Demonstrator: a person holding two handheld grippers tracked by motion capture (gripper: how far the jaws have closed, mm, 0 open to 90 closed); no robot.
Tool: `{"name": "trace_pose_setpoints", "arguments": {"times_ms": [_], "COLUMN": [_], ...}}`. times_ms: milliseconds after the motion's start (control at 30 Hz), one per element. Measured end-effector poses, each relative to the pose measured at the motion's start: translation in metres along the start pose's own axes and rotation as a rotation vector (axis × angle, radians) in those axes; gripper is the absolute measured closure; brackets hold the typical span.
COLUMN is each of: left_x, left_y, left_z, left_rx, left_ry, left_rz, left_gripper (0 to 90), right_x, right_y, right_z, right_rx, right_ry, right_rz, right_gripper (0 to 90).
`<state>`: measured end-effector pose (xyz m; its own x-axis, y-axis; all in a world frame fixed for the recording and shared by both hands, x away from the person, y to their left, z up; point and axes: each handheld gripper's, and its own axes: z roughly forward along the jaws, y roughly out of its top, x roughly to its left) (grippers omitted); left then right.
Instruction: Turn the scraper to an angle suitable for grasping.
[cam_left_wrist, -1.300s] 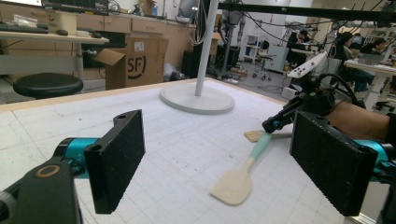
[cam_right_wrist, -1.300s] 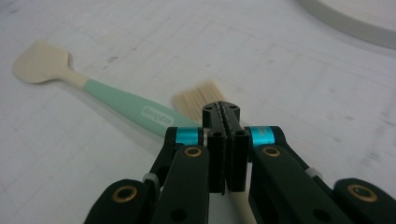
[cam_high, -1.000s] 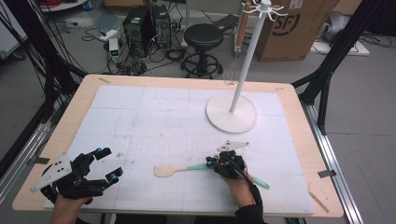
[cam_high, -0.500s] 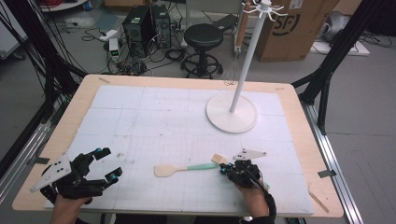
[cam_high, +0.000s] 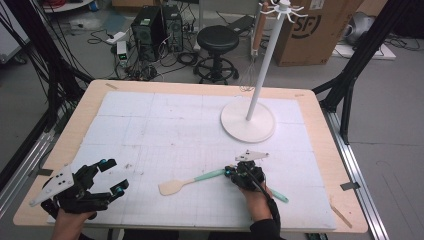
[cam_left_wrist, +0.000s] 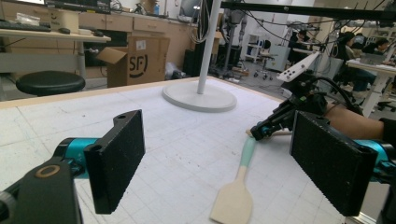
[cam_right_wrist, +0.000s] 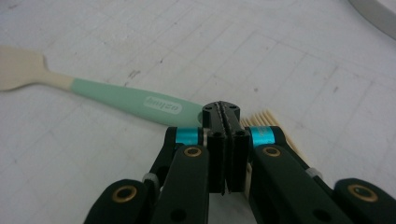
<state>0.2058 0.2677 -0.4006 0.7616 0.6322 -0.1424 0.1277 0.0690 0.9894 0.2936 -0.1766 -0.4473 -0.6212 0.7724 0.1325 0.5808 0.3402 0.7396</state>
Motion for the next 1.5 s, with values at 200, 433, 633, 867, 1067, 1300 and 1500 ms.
{"name": "trace_pose_setpoints", "arguments": {"times_ms": [200, 433, 633, 867, 1067, 1300, 1500], "left_x": [0.001, 0.002, 0.003, 0.003, 0.001, -0.001, -0.001], "left_y": [-0.001, 0.0, 0.001, 0.003, 0.006, 0.004, 0.004], "left_z": [-0.001, 0.0, 0.005, 0.02, 0.035, 0.048, 0.054], "left_rx": [0.006, 0.023, 0.034, 0.063, 0.066, 0.065, 0.067], "left_ry": [0.007, 0.02, 0.025, 0.022, 0.02, -0.008, -0.02], "left_rz": [-0.002, 0.003, 0.003, 0.013, 0.021, 0.011, 0.004], "left_gripper": [18.5, 18.6, 18.5, 18.4, 18.6, 20.1, 19.5], "right_x": [0.009, 0.014, 0.0, -0.024, -0.044, -0.055, -0.057], "right_y": [0.01, 0.011, 0.0, -0.033, -0.068, -0.082, -0.082], "right_z": [0.014, 0.011, -0.02, -0.079, -0.122, -0.146, -0.149], "right_rx": [-0.003, -0.044, -0.124, -0.245, -0.366, -0.397, -0.397], "right_ry": [0.026, 0.091, 0.07, -0.015, -0.134, -0.197, -0.194], "right_rz": [-0.009, -0.019, -0.007, -0.012, 0.022, 0.036, 0.033], "right_gripper": [89.1, 88.5, 86.3, 63.7, 36.0, 20.3, 18.8]}}
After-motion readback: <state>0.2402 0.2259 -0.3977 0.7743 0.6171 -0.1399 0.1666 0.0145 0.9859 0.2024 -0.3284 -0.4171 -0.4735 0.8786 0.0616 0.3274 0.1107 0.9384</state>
